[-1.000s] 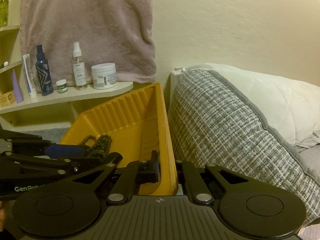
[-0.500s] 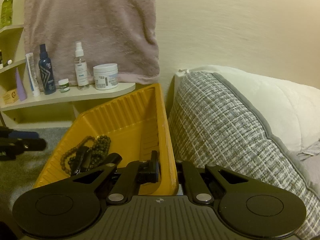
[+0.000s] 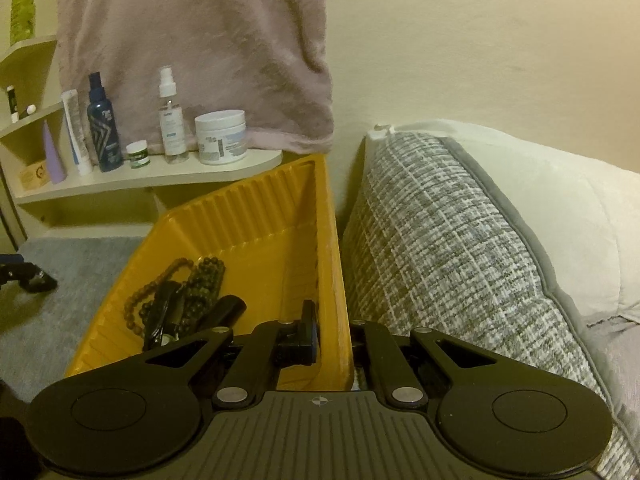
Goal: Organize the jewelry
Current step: 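Move the left gripper to the second black watch and grasp it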
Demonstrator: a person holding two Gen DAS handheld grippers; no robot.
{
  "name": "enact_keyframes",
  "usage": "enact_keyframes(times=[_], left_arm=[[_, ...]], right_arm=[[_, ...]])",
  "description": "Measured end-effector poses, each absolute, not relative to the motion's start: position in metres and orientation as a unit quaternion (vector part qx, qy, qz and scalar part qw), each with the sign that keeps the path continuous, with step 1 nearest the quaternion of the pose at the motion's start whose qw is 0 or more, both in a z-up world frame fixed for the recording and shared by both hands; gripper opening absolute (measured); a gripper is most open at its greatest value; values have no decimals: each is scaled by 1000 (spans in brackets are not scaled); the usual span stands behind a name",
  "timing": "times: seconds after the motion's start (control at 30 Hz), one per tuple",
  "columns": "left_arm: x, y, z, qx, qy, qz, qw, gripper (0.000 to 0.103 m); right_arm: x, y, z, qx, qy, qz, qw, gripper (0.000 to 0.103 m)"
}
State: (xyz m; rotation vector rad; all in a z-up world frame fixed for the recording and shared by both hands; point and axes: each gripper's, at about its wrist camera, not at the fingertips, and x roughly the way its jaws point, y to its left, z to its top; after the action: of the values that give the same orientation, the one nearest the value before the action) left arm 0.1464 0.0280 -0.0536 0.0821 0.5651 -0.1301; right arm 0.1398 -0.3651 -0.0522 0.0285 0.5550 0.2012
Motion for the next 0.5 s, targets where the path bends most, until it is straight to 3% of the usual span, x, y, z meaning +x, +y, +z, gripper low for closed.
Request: enact_keyframes(times=[0.2, 0.47, 0.5], left_arm=[[147, 46, -66, 56, 291, -29, 955, 44], [160, 41, -76, 85, 294, -20, 952, 66], [162, 39, -77, 99, 290, -23, 952, 72]], right_arm=[[145, -368, -49, -1, 282, 115, 953, 5], [145, -366, -46, -12, 282, 116, 952, 5], [145, -365, -46, -13, 283, 115, 952, 5]])
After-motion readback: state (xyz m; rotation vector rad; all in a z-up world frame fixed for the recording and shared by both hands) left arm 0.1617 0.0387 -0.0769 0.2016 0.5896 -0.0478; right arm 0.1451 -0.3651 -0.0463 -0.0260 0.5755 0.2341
